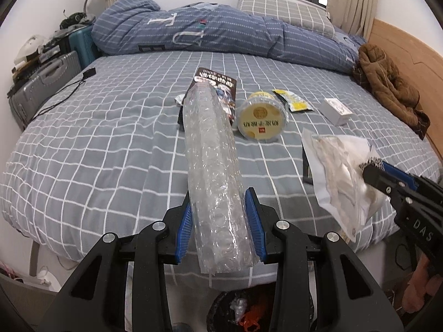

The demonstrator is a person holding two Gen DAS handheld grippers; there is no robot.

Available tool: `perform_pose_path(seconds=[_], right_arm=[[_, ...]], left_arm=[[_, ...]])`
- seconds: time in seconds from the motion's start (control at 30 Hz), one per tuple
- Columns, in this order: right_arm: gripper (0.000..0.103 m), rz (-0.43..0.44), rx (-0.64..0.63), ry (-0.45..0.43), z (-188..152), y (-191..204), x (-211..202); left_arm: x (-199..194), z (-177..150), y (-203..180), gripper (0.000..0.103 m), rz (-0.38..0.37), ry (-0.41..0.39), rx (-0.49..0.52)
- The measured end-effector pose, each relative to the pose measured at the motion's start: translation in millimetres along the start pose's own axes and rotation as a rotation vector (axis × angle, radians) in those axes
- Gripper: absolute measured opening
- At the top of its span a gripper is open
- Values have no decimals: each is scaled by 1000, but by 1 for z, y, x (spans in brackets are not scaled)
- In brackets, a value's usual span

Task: Collect trash

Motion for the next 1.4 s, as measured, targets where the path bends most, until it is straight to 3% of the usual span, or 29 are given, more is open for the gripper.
perform_pose_path(seconds=[1.4], right_arm=[[29,1,21,114,-82,15,-26]], left_arm=[[-11,-103,1,36,-15,138,-27]])
Point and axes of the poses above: each gripper's, at about its wrist camera, not at the fingertips, and x roughly the way its jaws point, y to its left, z to its top, the point moved 2 cm from there along x, roughly the way its jaws point, and after that the axes turned 4 degrees about z, right-handed, at the moved point
